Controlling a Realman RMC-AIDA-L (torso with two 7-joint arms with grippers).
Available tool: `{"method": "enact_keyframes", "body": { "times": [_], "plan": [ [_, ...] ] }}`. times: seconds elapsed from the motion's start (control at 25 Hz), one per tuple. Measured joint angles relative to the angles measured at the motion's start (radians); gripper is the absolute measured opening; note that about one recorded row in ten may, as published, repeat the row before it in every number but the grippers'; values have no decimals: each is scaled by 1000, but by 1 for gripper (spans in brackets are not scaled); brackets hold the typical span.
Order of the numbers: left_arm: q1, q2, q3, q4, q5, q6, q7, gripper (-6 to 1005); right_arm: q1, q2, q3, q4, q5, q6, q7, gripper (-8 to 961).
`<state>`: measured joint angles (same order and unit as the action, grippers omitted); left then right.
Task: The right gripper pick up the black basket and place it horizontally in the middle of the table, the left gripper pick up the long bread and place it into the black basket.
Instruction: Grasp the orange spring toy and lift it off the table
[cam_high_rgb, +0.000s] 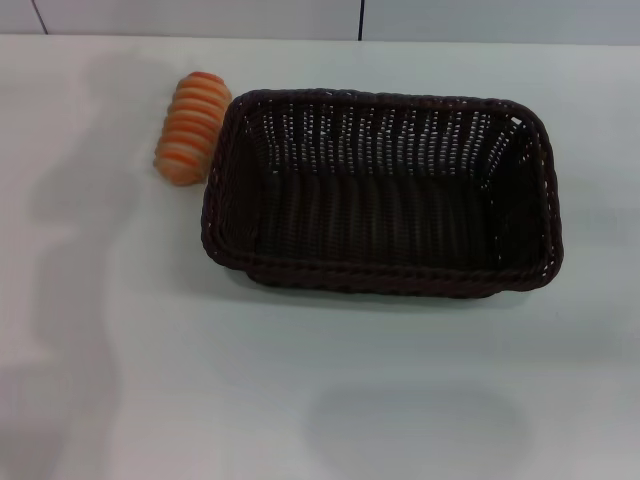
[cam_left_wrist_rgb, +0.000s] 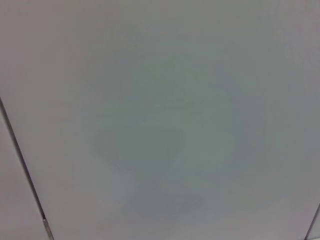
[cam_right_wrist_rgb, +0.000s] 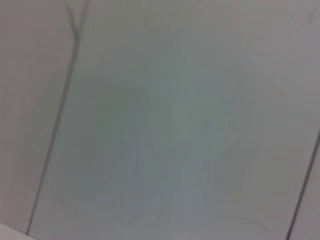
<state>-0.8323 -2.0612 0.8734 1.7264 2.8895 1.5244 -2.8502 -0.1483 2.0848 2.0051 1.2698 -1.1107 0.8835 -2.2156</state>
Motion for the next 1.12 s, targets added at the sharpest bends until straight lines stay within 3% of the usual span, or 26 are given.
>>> {"method": "enact_keyframes", "body": {
  "times": [0.08,0.28,0.56,0.72,0.88,0.92,1.12],
  "plan": [
    [-1,0,2,-9,0,-2,-2,705,31,-1,71,-110,37,121,-157,542],
    [-15,0,5,-52,0,-5,-20,703,70,-4,141,-223,43,175,-244,542],
    [-71,9,8,-187,2,-24,-26,701,76,-5,149,-226,44,178,-246,542],
    [-126,43,12,-333,2,-32,-26,700,76,-5,144,-223,41,182,-249,542],
    [-149,59,26,-411,3,-56,-25,699,77,-6,141,-221,38,202,-250,542],
    [-167,77,52,-504,3,-95,-25,698,77,-6,141,-221,38,202,-250,542],
    [-186,97,68,-641,4,-166,-25,697,78,-6,139,-220,32,216,-249,542]
  ]
}}
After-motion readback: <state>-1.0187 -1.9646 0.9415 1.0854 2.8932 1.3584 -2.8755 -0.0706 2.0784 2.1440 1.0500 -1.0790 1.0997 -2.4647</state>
